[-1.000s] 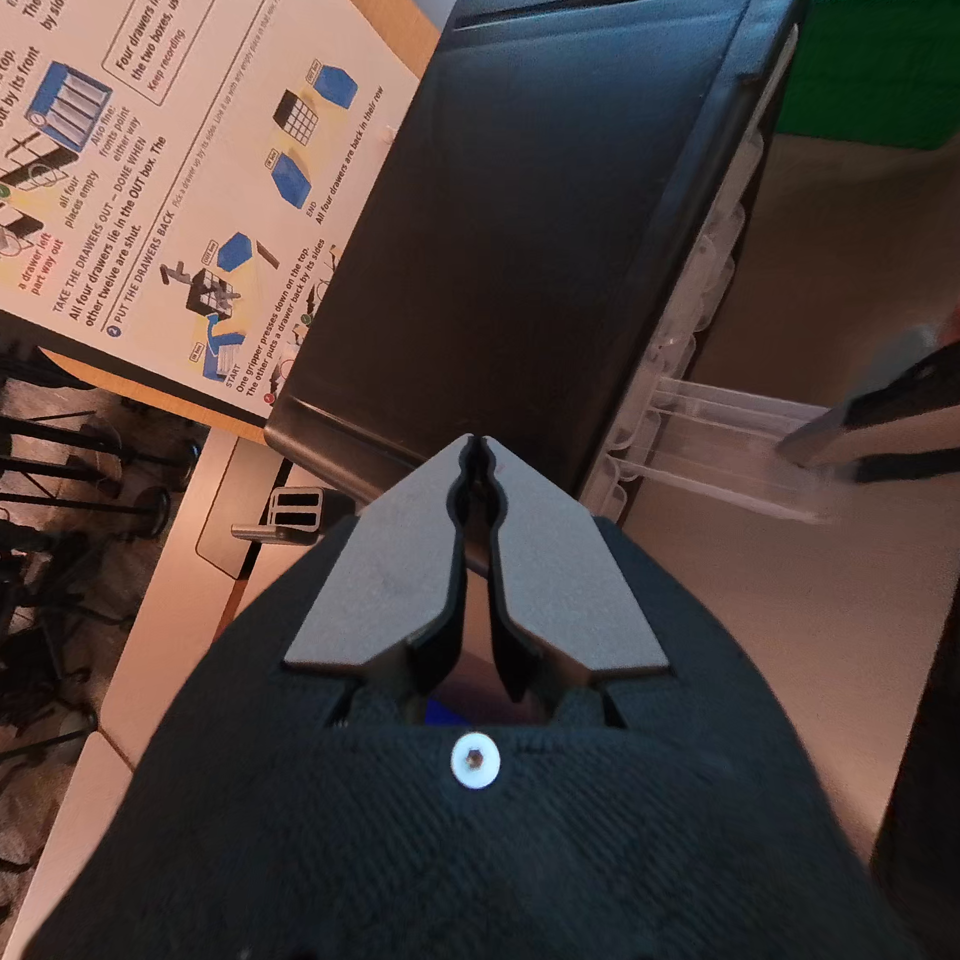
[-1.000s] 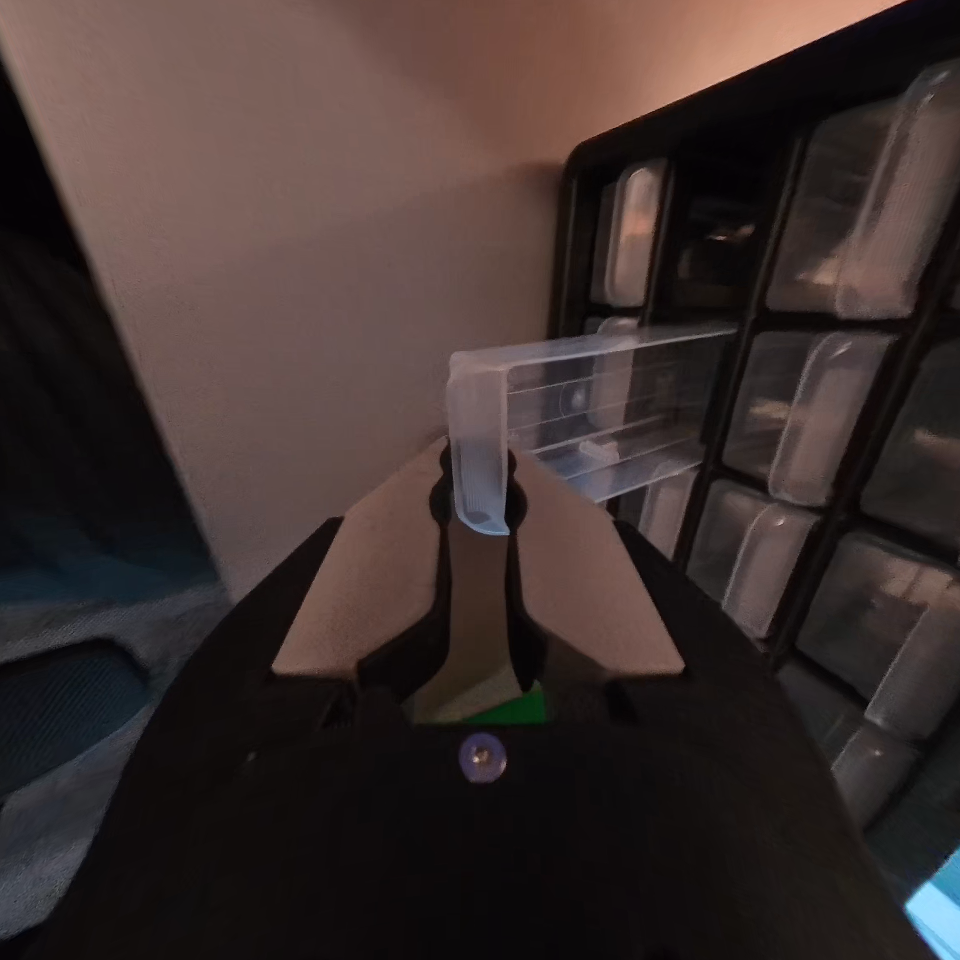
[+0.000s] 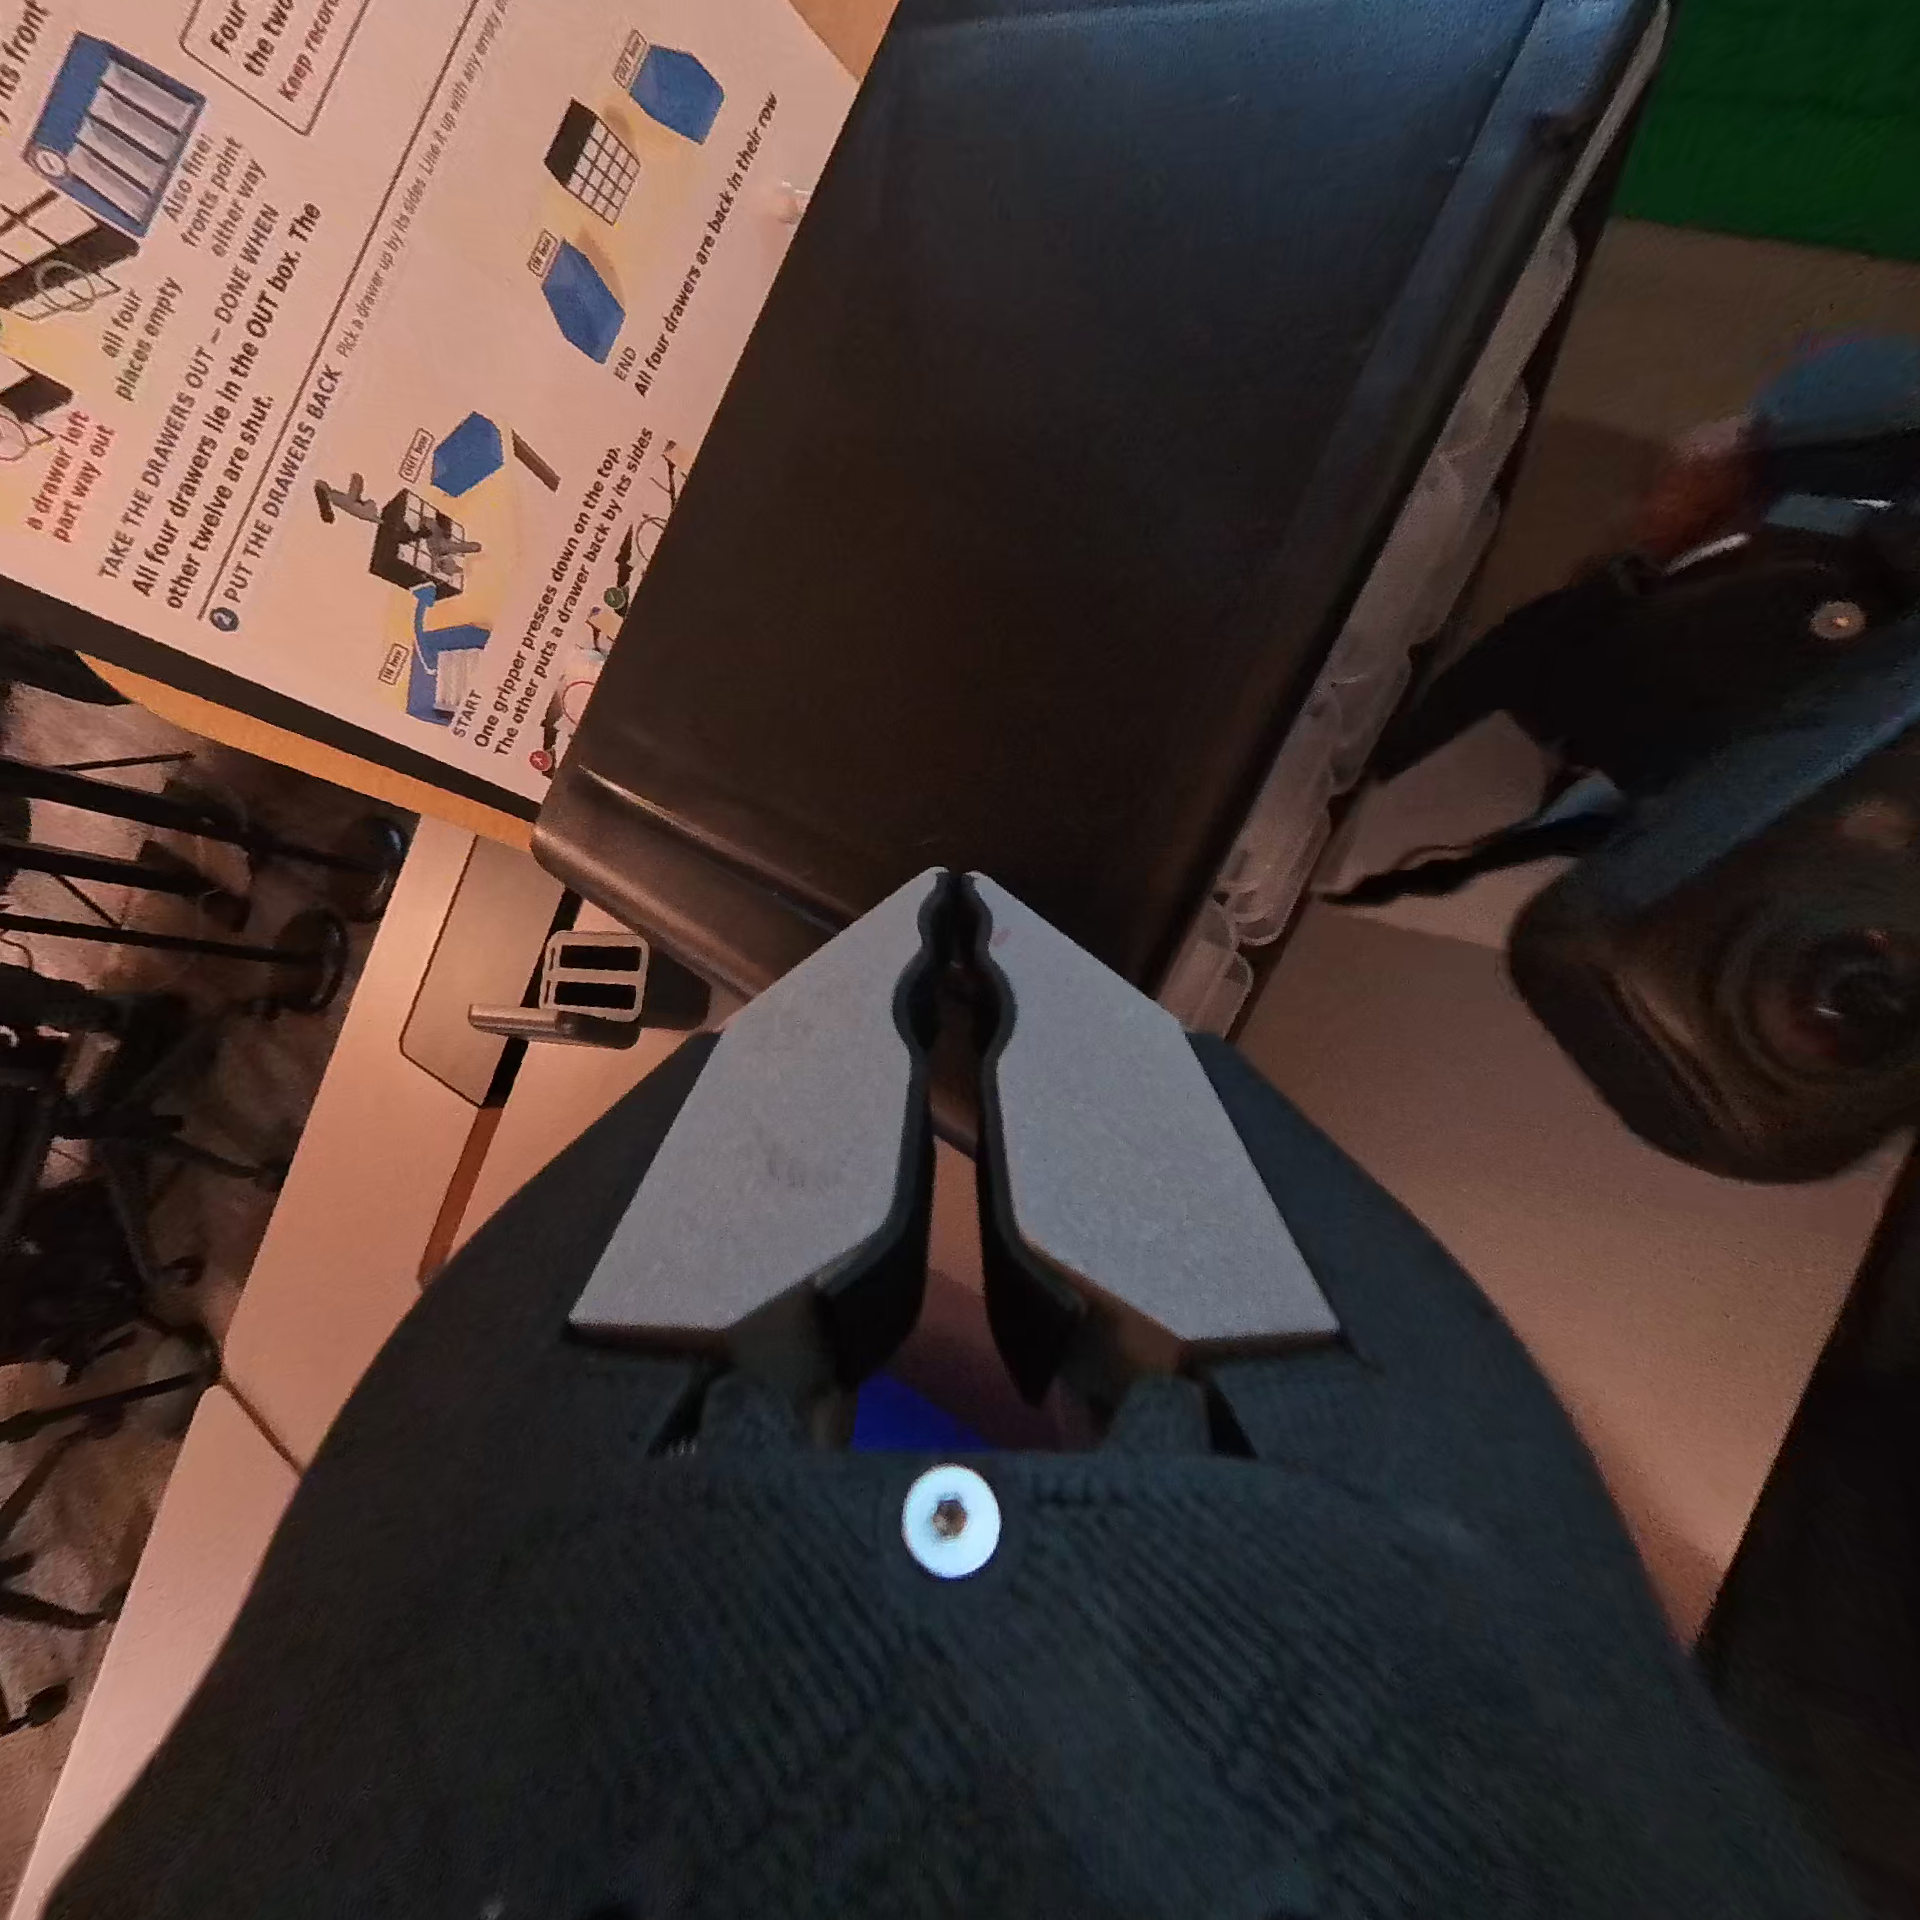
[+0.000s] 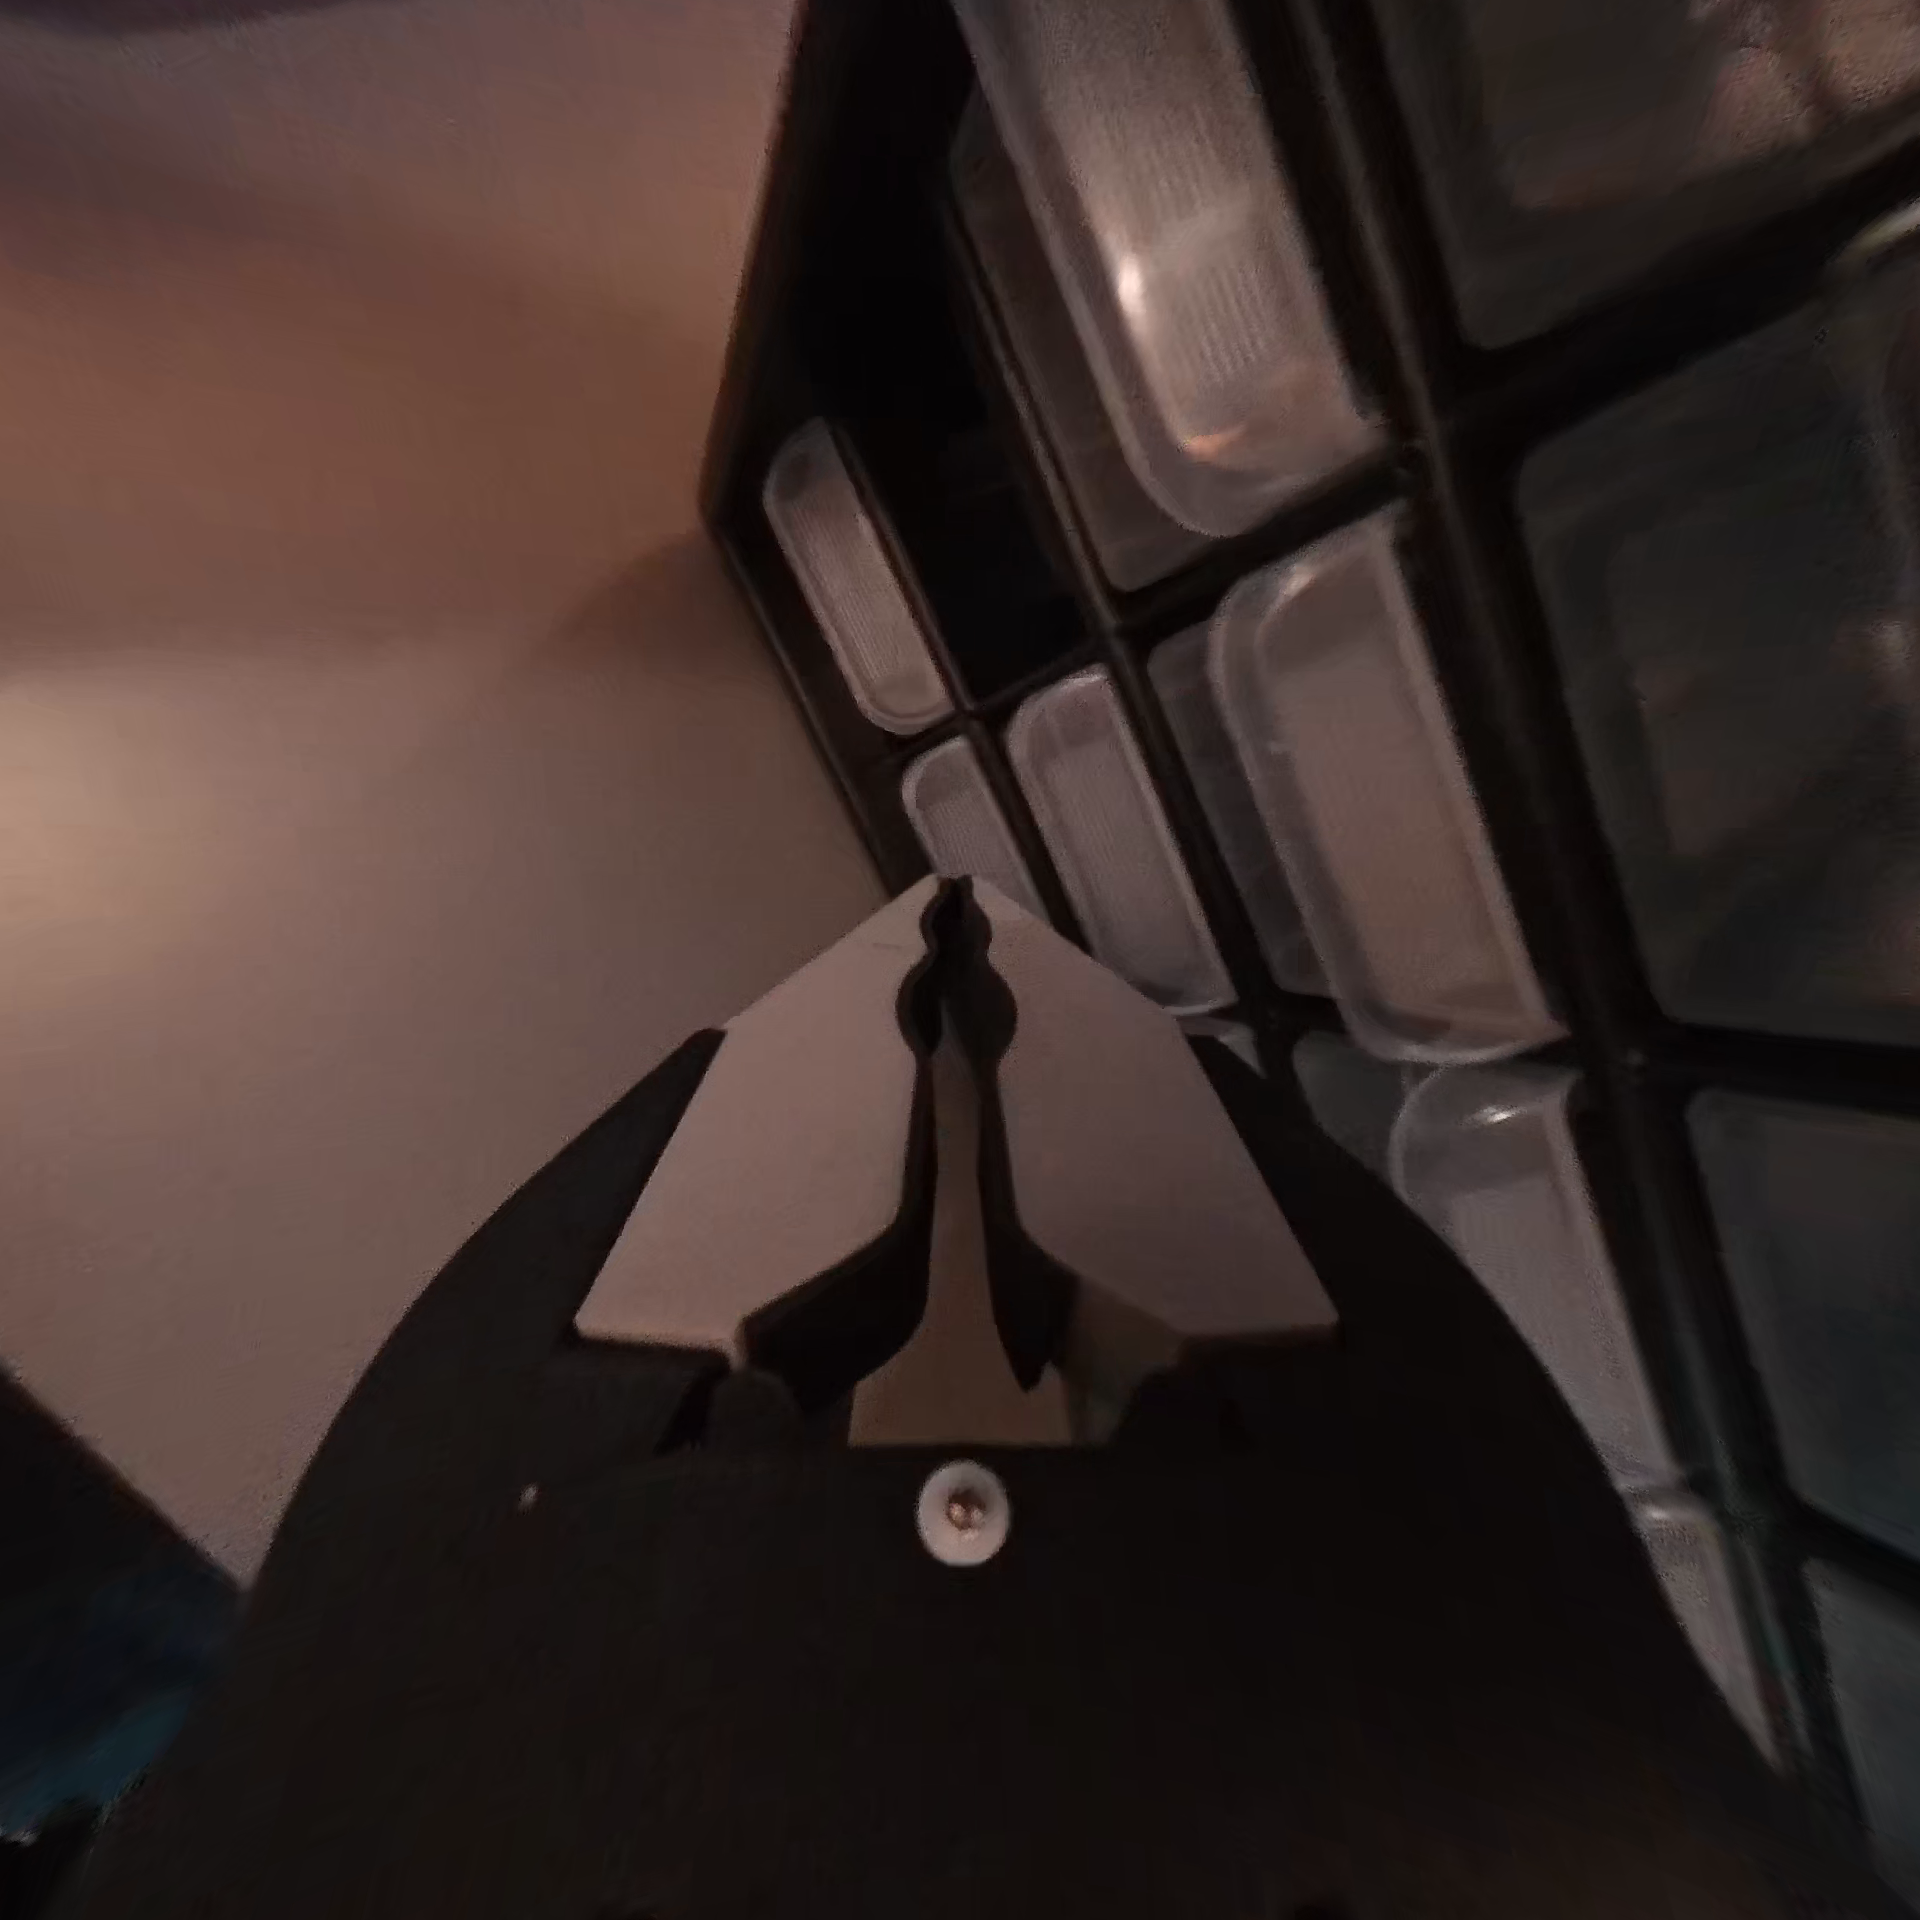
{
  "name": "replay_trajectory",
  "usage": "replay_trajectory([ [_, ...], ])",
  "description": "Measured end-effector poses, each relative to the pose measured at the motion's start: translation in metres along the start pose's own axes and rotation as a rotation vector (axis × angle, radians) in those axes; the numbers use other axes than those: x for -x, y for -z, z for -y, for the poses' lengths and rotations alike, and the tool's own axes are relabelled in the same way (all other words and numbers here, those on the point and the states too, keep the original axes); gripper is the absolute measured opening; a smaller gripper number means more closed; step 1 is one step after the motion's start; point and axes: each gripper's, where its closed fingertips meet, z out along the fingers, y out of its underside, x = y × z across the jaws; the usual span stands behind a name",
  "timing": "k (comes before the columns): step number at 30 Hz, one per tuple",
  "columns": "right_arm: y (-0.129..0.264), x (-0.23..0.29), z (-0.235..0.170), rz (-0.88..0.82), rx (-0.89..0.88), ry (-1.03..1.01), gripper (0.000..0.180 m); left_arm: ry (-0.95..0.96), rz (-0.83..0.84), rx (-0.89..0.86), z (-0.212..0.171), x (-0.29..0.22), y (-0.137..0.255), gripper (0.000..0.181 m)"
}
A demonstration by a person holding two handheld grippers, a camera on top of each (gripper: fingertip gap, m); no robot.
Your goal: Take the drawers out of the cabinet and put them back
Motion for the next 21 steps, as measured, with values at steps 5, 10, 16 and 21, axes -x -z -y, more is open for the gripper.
replay_trajectory([
  [5,0.011,0.052,0.004,0.169,-0.12,0.034,0.0,0.036,-0.001,-0.025,0.001,0.0,0.0,0.0],
  [10,0.006,0.092,-0.027,0.238,-0.123,0.036,0.0,0.035,-0.126,-0.093,-0.012,-0.014,0.035,0.0],
  [16,0.02,0.104,-0.063,0.274,-0.143,0.06,0.01,0.123,-0.06,0.058,-0.117,0.043,0.061,0.042],
  [21,0.036,0.105,-0.071,0.293,-0.187,0.081,0.01,0.272,-0.011,0.241,-0.234,0.086,0.037,0.043],
])
